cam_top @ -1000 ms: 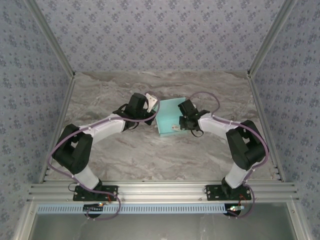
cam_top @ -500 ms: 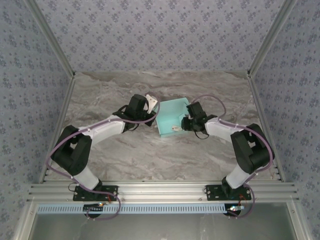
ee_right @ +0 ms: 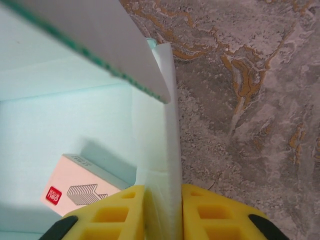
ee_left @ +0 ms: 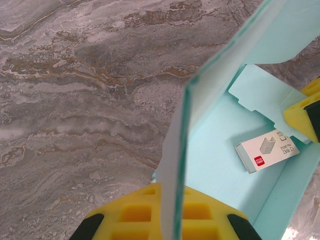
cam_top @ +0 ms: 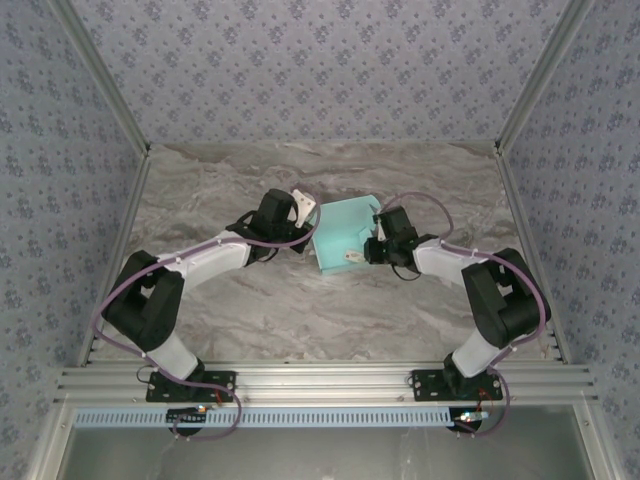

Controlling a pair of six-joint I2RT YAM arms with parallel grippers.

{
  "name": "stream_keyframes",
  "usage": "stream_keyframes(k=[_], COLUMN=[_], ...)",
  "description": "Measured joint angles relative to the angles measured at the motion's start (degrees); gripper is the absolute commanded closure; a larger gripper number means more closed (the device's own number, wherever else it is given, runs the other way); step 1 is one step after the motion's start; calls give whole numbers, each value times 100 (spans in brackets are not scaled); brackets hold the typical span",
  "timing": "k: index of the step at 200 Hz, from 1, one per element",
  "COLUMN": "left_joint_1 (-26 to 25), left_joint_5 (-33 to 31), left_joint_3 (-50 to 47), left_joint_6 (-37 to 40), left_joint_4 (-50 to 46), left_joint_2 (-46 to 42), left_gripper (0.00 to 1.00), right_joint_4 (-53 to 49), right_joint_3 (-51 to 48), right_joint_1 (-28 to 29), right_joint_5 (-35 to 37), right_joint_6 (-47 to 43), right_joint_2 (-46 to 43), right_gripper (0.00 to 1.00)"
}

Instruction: Fold the paper box

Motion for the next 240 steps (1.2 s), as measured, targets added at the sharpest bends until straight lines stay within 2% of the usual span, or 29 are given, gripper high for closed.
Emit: stream_keyframes(k=[28,93,154,240], left_joint_1=[0,2,4,2], left_joint_5=[2,-4,-85,-85], left_joint_3=[0,0,-4,-4], left_joint_6=[0,-46,-55,-136], left_joint_4=[0,-48,-116,-101], left_joint_2=[-2,-9,-39,-39], left_gripper=[100,100,100,100], right_joint_4=[-402,-1246,-1650,-2024], right_joint_3=[341,955,1272,1569], right_joint_1=[90,785,1003,1366], right_joint_5=[376,2175,2793,3792], right_joint_6=[-33,197,365,717], right_joint_2=[177,603,778,1283], right_gripper=[86,87,93,95])
